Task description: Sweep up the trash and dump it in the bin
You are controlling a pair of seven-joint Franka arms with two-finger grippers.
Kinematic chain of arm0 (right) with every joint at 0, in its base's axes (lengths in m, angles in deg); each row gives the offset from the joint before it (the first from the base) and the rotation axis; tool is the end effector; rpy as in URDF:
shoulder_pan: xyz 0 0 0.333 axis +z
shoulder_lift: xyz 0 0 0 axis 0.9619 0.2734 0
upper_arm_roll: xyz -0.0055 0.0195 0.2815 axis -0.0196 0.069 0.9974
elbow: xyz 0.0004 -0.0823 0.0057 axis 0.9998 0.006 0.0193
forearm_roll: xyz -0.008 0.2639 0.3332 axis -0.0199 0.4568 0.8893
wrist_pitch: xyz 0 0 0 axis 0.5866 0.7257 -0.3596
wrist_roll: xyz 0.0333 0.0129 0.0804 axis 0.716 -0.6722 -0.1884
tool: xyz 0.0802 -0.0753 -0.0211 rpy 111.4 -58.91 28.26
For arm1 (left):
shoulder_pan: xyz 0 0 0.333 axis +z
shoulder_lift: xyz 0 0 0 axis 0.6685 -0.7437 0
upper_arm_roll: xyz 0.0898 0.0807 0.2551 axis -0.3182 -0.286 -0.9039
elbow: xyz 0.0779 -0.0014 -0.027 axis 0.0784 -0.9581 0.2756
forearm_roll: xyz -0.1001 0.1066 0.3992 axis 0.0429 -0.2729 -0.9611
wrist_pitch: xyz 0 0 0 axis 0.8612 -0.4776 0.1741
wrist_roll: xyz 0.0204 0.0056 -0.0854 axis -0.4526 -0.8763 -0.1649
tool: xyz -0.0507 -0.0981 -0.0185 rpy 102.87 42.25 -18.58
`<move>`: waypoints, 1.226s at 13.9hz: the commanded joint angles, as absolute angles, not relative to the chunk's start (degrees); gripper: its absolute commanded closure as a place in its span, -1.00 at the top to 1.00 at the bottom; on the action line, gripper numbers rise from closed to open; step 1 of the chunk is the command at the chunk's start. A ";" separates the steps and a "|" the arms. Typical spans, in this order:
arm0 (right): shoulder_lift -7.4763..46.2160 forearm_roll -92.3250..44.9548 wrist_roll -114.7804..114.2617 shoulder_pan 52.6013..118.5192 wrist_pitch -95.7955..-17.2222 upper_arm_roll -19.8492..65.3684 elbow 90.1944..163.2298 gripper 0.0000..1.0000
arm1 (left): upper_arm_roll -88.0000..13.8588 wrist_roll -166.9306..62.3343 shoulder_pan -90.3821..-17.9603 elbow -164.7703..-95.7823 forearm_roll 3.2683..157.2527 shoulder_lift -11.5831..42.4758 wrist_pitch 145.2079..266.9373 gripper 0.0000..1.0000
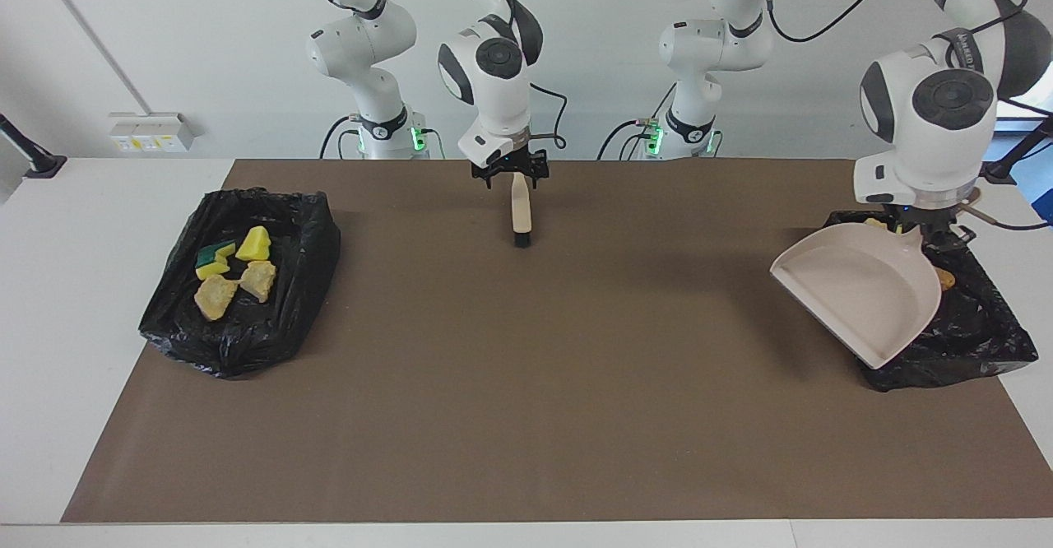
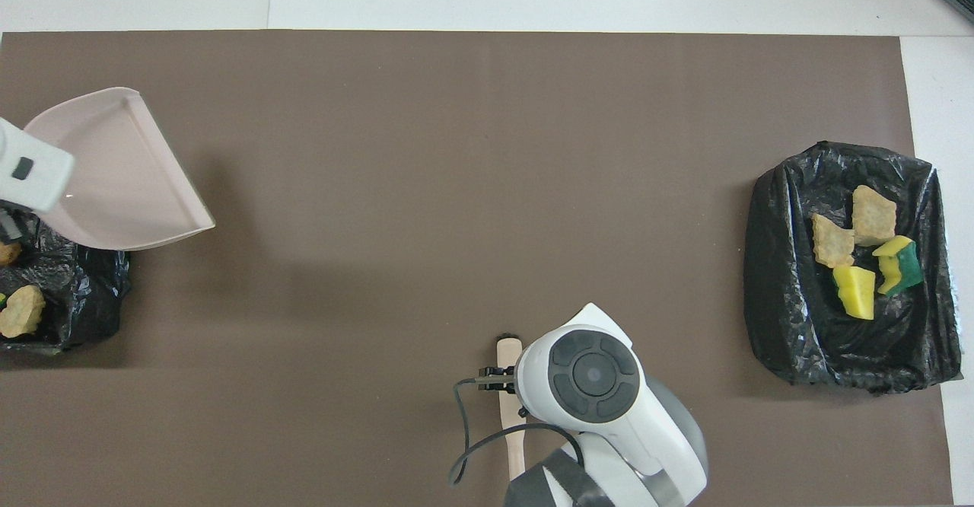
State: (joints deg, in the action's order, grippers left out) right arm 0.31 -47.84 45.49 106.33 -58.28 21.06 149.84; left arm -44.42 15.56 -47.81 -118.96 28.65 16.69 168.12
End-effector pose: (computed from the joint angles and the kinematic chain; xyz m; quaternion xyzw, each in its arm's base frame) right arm 0.4230 0.3347 0.3459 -0.9980 0.0287 0.0537 0.0154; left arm 0.6263 0.0232 0.4496 -0.8412 0.4877 0.1451 0.1829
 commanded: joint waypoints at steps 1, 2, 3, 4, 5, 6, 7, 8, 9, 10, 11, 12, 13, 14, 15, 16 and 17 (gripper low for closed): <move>1.30 -53.46 43.34 101.84 -56.60 21.45 145.32 1.00 | -38.63 0.03 -47.93 -118.11 34.27 13.65 165.95 -1.00; 1.30 -55.48 42.81 100.52 -56.60 21.45 144.26 1.00 | -36.60 -6.12 -47.93 -117.94 36.29 12.51 166.21 -1.00; 1.30 -57.07 42.46 99.28 -56.51 21.45 143.12 1.00 | -34.23 -12.18 -47.93 -117.59 38.14 11.19 166.39 -1.00; 1.30 -58.22 42.46 97.97 -55.64 21.45 141.63 1.00 | -32.03 -17.29 -47.93 -117.58 39.81 10.40 167.17 -1.00; 1.30 -58.93 42.37 96.56 -54.67 21.27 139.70 1.00 | -30.01 -22.91 -48.02 -117.49 42.01 8.74 167.18 -1.00; 1.30 -59.02 42.11 94.63 -53.27 21.27 137.16 1.00 | -27.82 -29.15 -48.54 -116.88 44.29 7.41 167.96 -1.00; 1.22 -59.02 40.02 92.53 -50.82 21.27 134.43 1.00 | -26.49 -35.47 -48.98 -115.75 46.05 6.27 169.80 -1.00; 1.13 -59.02 37.12 90.50 -48.27 21.18 131.97 1.00 | -24.91 -40.50 -49.51 -115.39 47.55 5.30 170.86 -1.00; 0.87 -58.93 34.40 88.57 -45.72 21.18 129.51 1.00 | -22.89 -45.68 -50.21 -114.69 48.44 4.51 172.61 -1.00; 0.60 -58.85 32.54 86.72 -43.52 21.10 127.22 1.00 | -20.96 -49.39 -50.30 -113.64 48.71 3.37 173.94 -1.00; 0.43 -58.84 31.31 85.22 -41.50 21.01 125.28 1.00 | -18.68 -52.56 -51.26 -111.36 48.27 1.36 174.04 -1.00; 0.08 -58.84 30.42 84.25 -39.57 20.83 123.26 1.00 | -18.04 -56.85 -53.01 -108.47 48.09 -0.75 173.51 -1.00; 0.07 -58.93 29.89 83.11 -37.63 20.75 121.24 1.00 | -17.95 -61.51 -55.20 -106.01 47.83 -2.69 173.25 -1.00; 0.07 -58.85 29.63 82.14 -35.87 20.83 119.48 1.00 | -18.04 -65.38 -57.57 -103.46 47.48 -4.88 173.25 -1.00; -0.01 -58.93 29.62 81.18 -34.72 20.83 117.90 1.00 | -18.12 -68.64 -59.77 -100.73 46.69 -6.99 173.07 -1.00; -0.01 -58.93 29.45 80.21 -33.58 20.75 116.23 1.00 | -18.30 -70.76 -61.80 -97.92 45.82 -9.54 172.98 -1.00; -0.01 -58.85 28.32 79.24 -31.74 20.74 114.21 1.00 | -18.56 -73.65 -64.34 -94.50 44.76 -12.26 172.63 -1.00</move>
